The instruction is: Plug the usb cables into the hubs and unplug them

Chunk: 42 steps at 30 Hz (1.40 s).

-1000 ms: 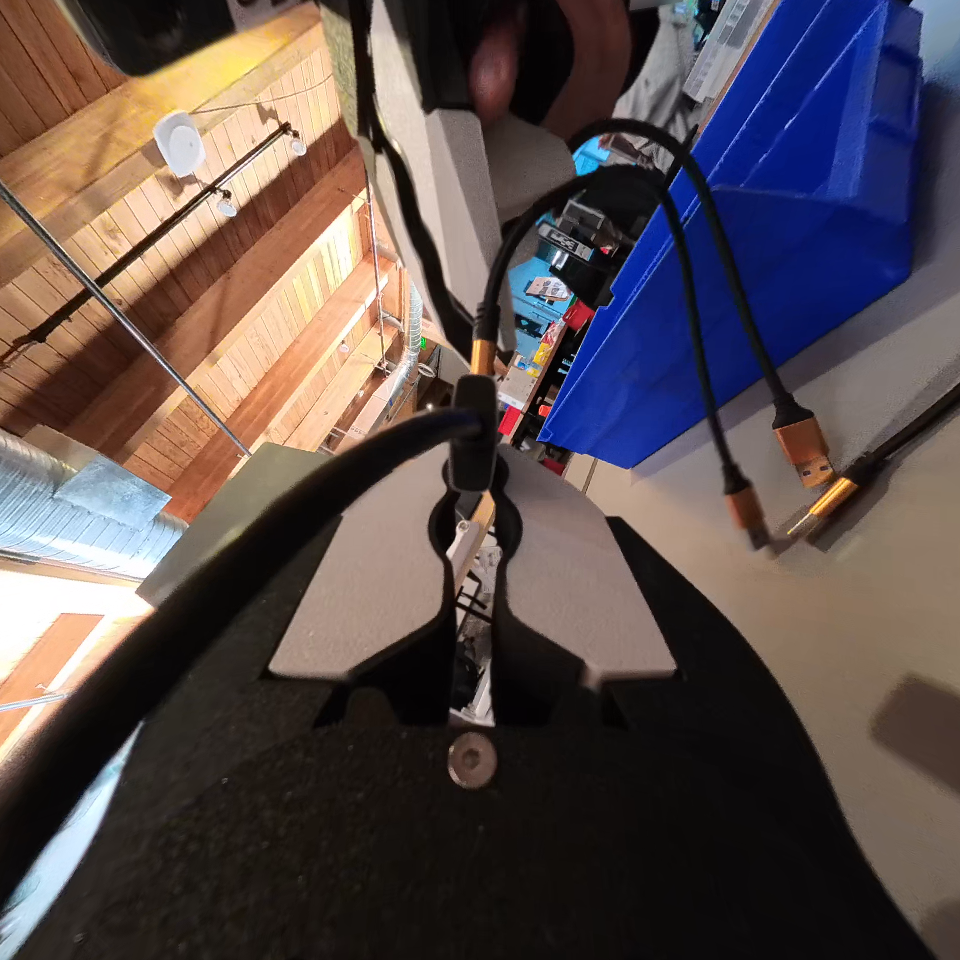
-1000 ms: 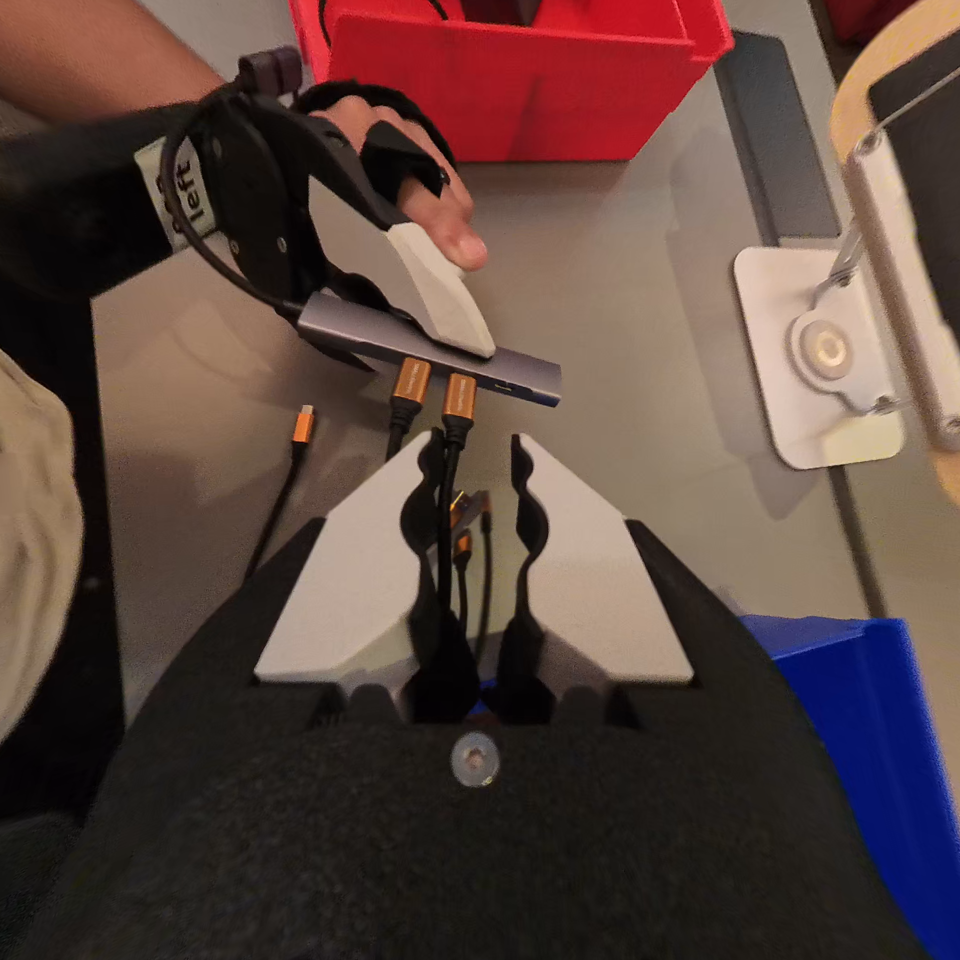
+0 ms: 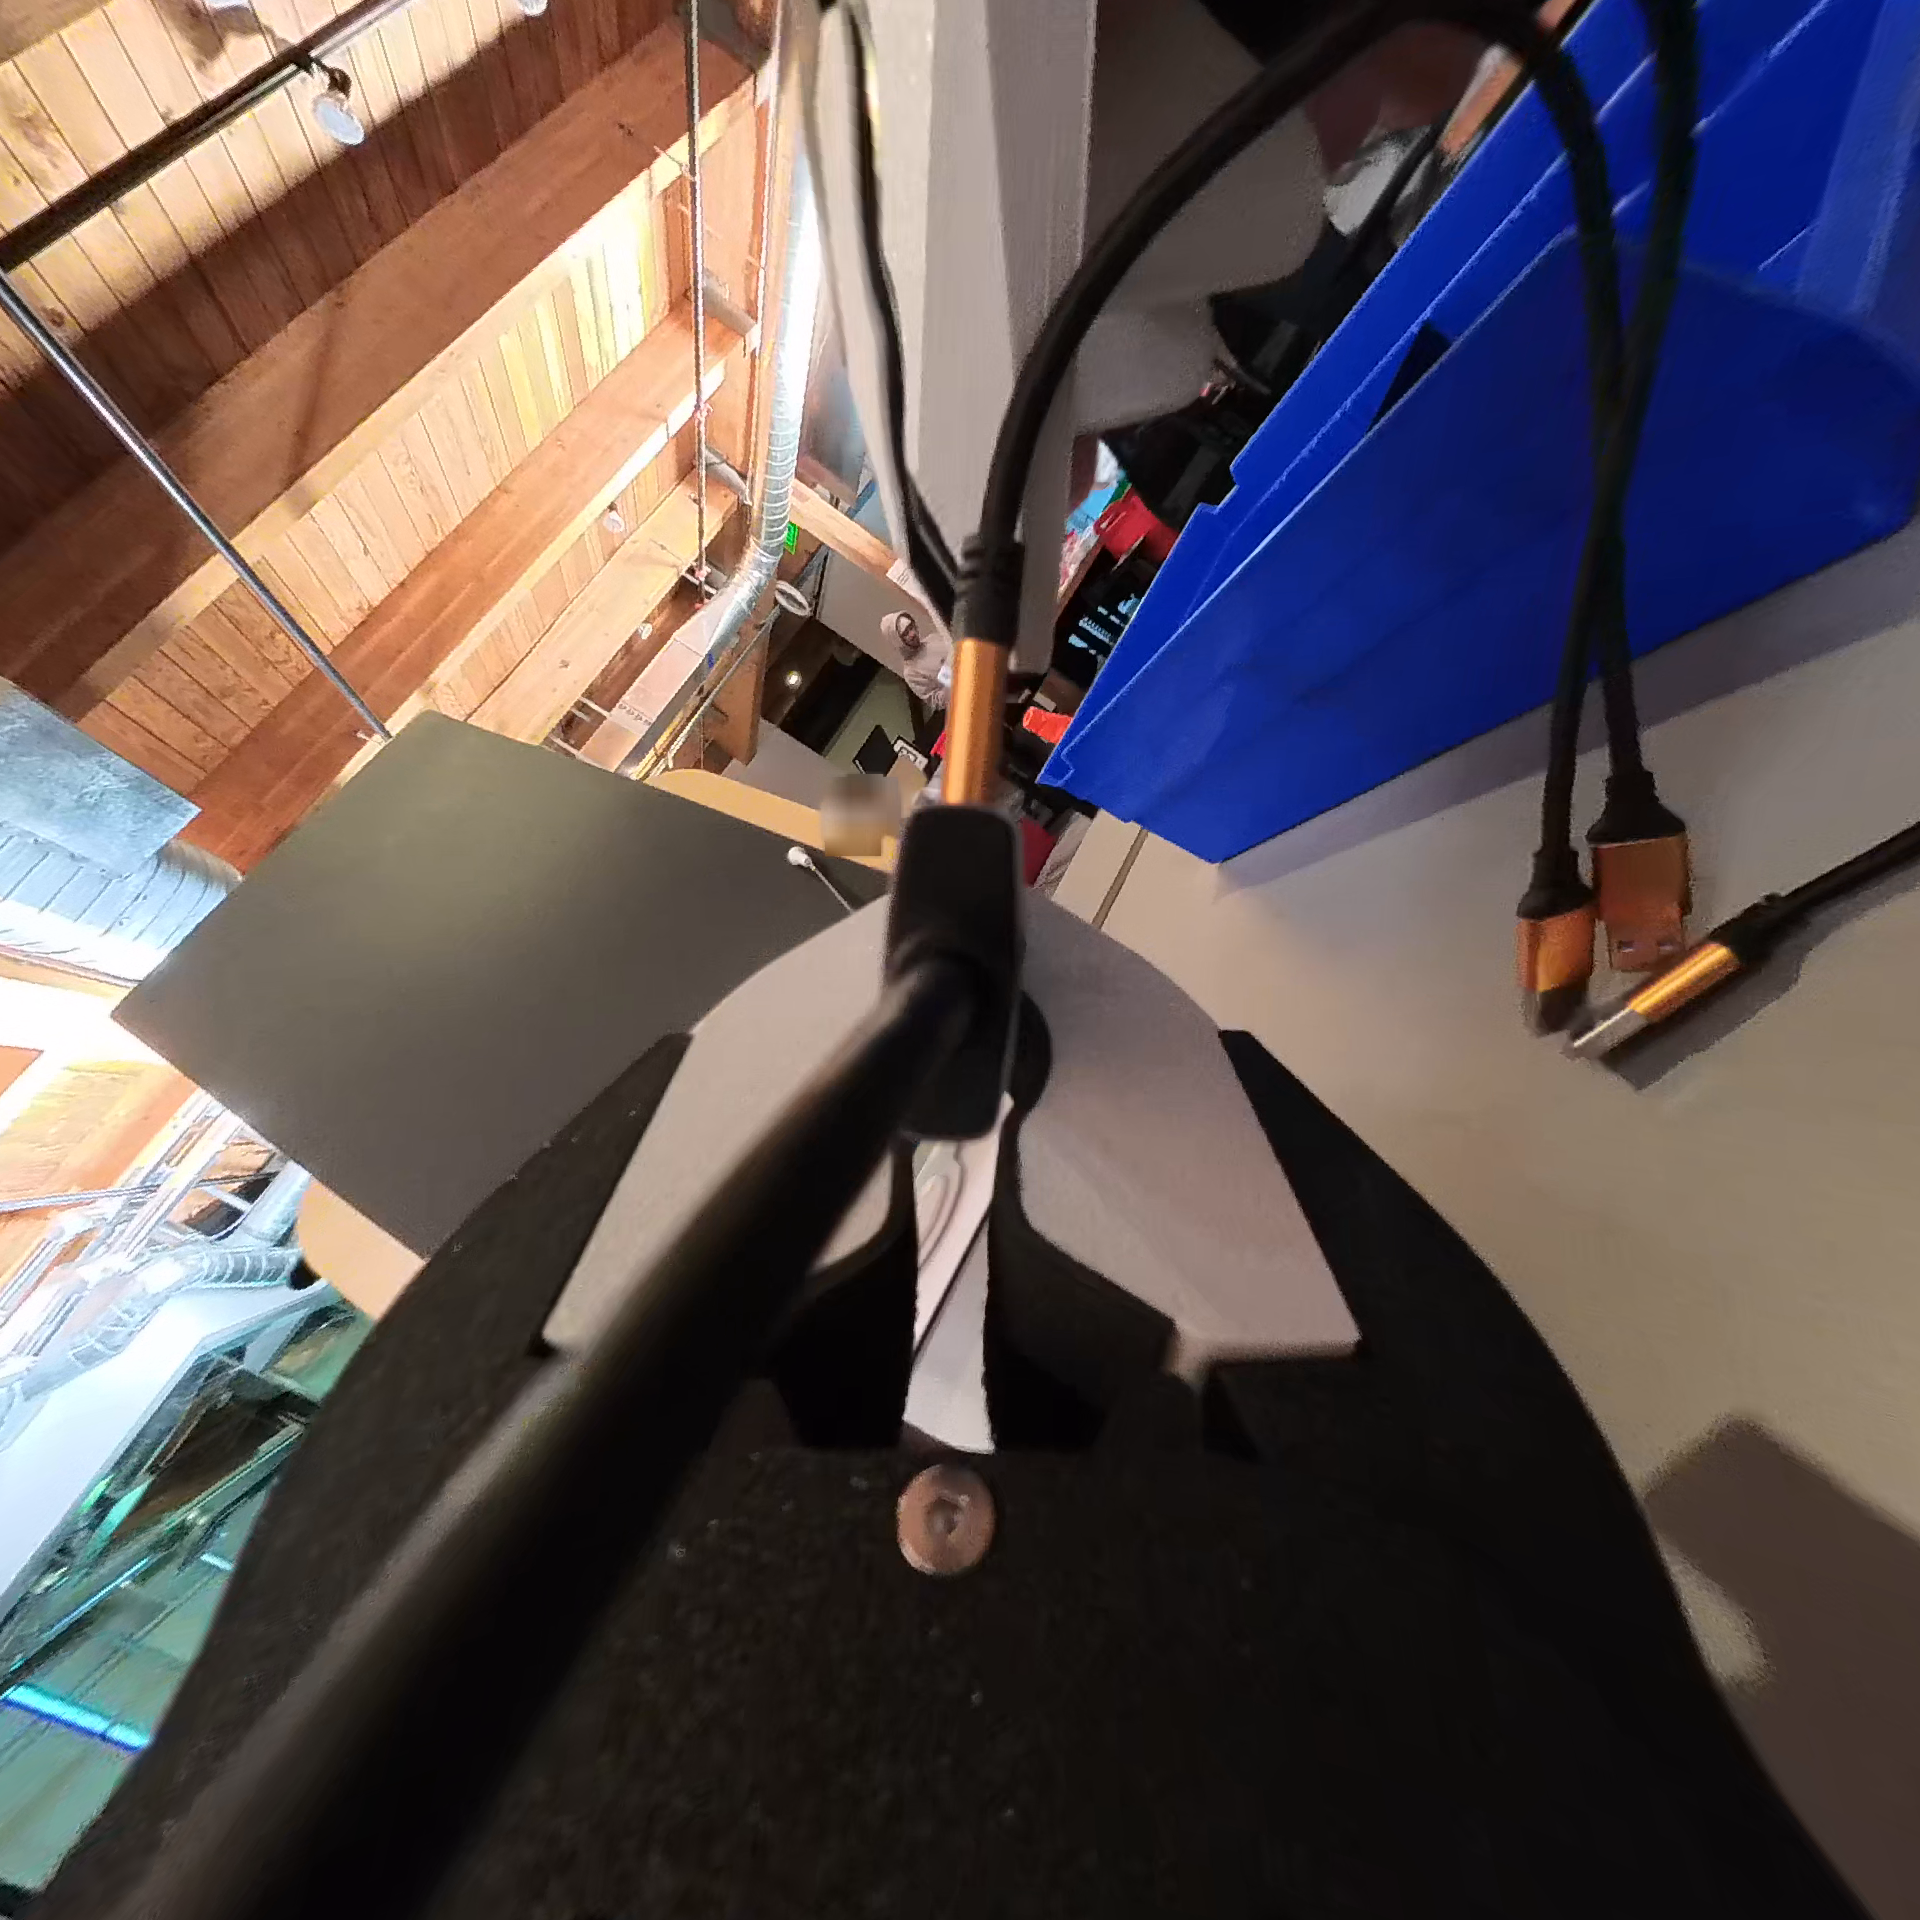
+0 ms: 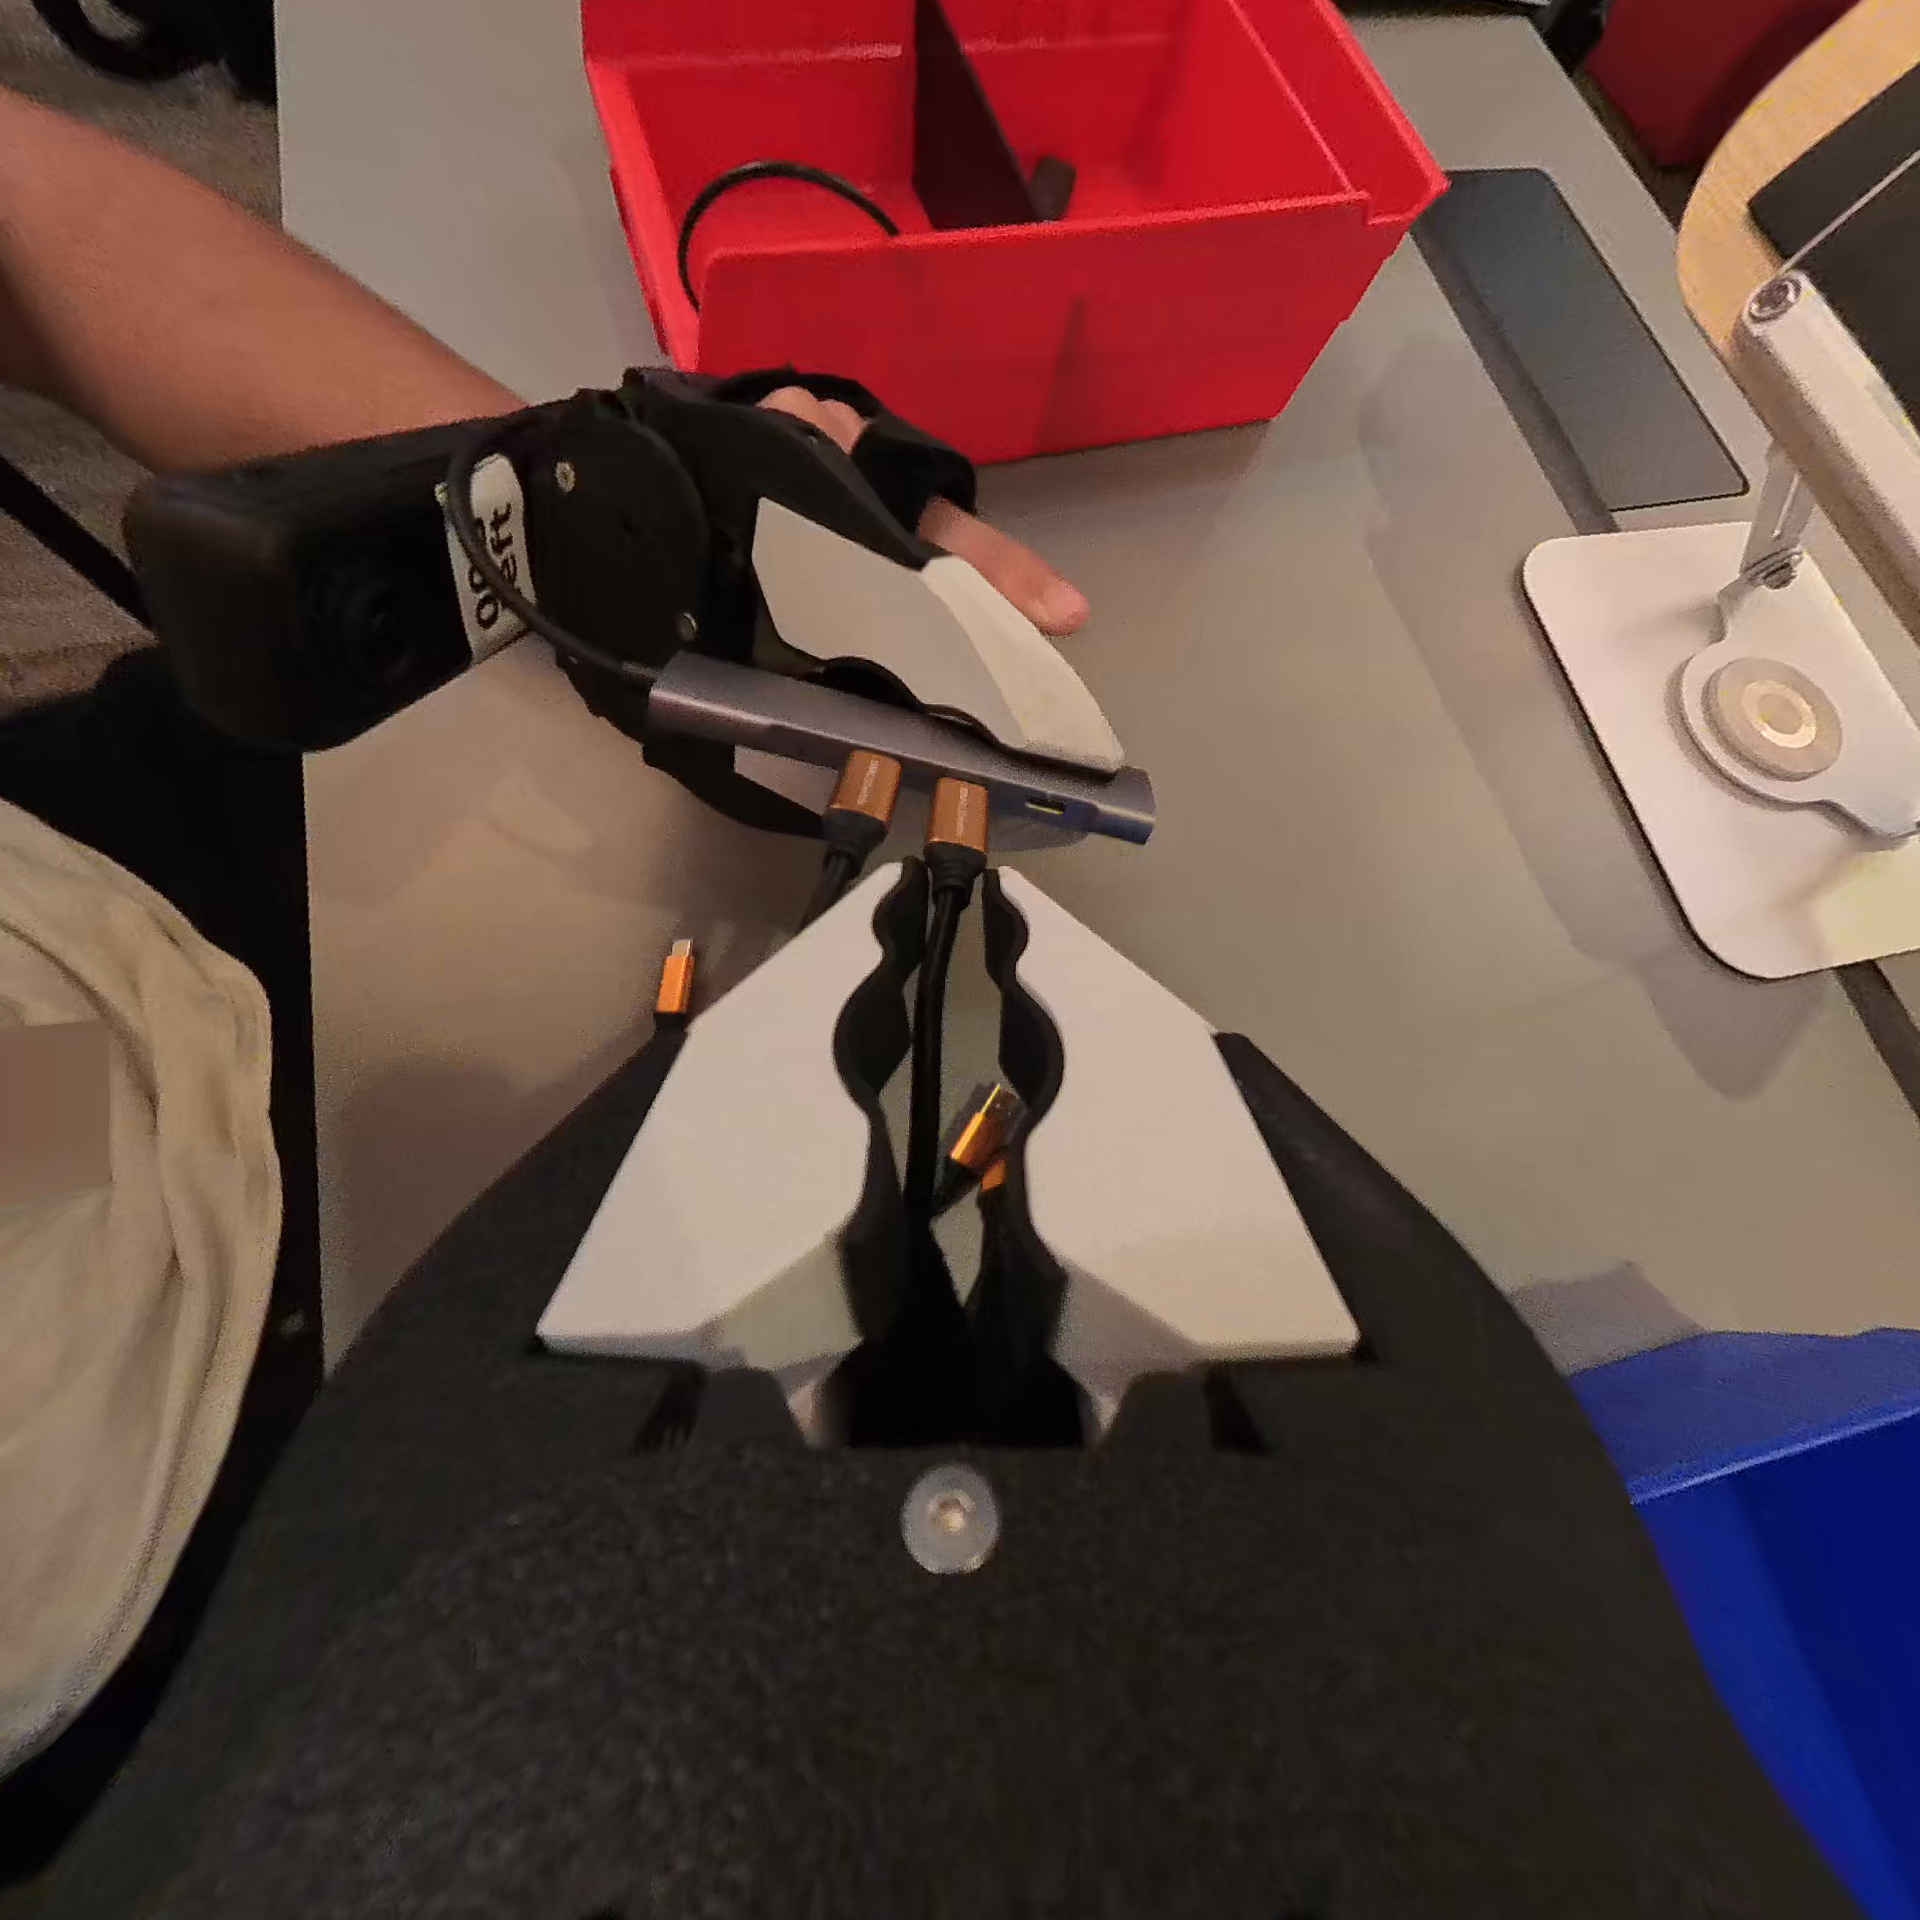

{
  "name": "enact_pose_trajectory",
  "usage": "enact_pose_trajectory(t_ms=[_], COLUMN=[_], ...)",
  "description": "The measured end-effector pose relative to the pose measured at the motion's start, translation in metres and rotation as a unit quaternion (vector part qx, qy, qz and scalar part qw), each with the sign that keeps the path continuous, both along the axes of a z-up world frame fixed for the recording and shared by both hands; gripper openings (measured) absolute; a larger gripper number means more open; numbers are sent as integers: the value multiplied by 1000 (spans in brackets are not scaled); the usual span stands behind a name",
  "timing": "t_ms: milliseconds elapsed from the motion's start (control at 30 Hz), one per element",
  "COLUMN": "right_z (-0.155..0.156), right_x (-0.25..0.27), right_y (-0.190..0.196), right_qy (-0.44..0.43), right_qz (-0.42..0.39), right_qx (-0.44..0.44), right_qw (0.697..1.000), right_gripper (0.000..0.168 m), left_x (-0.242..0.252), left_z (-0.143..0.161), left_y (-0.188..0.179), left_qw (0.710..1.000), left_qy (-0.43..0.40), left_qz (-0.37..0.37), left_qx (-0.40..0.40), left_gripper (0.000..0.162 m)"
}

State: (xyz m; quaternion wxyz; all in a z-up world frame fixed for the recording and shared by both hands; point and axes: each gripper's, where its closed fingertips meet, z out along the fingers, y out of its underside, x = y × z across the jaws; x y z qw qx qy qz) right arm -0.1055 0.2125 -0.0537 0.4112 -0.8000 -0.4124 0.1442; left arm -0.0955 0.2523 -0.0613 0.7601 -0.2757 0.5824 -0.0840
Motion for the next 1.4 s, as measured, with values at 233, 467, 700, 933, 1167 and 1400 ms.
enact_pose_trajectory(t_ms=[233, 467, 700, 933, 1167, 1400], right_z=[1, -6, -7, -11, -3, 85], right_x=[-1, -3, -4, -4, -5, 22], right_y=[-1, -1, 6, 10, 17, -5], right_qy=[63, 52, 19, 14, 41, 118], right_qz=[-17, -26, -44, -62, -75, -169], right_qx=[-10, -9, 5, 4, 10, 175], right_qw=[998, 998, 999, 998, 996, 963], right_gripper=[10, 10, 9, 9, 10, 18], left_x=[1, 3, 3, 3, 5, -16], left_z=[-2, -7, -9, -12, -9, -22], left_y=[-1, -3, 3, 7, 13, 86], left_qw=[1000, 1000, 998, 996, 997, 976], left_qy=[7, 18, 30, 40, 18, -7], left_qz=[8, 13, 53, 78, 61, 136], left_qx=[17, 2, 3, -2, -39, -169], left_gripper=[9, 9, 10, 9, 10, 10])
